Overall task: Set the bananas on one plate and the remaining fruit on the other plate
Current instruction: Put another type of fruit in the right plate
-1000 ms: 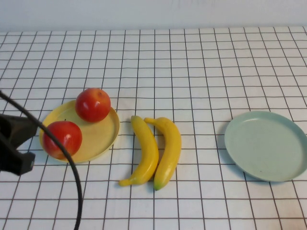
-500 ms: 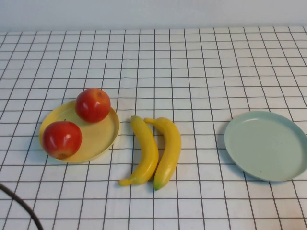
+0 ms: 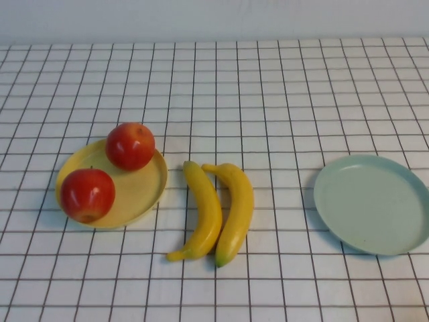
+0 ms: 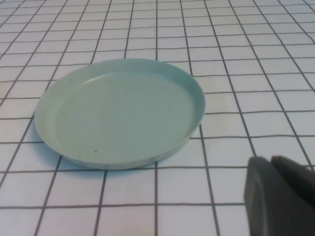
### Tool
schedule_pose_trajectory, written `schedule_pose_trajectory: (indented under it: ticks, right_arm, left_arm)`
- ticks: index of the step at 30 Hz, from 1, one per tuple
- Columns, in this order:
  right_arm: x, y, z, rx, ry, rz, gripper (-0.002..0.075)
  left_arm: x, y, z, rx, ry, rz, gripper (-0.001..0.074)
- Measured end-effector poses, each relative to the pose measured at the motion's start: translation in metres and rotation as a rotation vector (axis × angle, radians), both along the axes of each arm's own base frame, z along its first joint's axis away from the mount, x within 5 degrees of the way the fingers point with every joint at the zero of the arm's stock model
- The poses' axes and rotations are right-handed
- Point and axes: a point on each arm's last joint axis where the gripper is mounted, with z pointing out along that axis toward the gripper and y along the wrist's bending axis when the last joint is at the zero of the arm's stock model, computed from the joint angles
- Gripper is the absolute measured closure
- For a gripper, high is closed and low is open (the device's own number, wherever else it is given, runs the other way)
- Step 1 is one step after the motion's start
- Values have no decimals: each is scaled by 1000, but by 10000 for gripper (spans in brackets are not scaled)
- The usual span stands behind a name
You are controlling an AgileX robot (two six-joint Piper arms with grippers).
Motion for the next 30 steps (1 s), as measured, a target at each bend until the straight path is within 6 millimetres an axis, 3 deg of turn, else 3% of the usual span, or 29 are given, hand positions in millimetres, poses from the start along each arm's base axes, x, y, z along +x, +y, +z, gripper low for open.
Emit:
schedule_pose_trajectory:
  ticks: [3,13,19,30]
  right_arm:
    - [0,0,0,0,-2,0,743]
    - [0,0,0,0,-2,0,743]
    - [0,0,0,0,-2,0,743]
    - [0,0,0,0,-2,-2,743]
  left_arm:
    - [6,-1,-24,-22,6,13,738]
    - [19,-2,-77,-109,33,97,738]
    - [18,-1,-88,-144,133,119,738]
    - [17,-2,-89,-162,146,118,738]
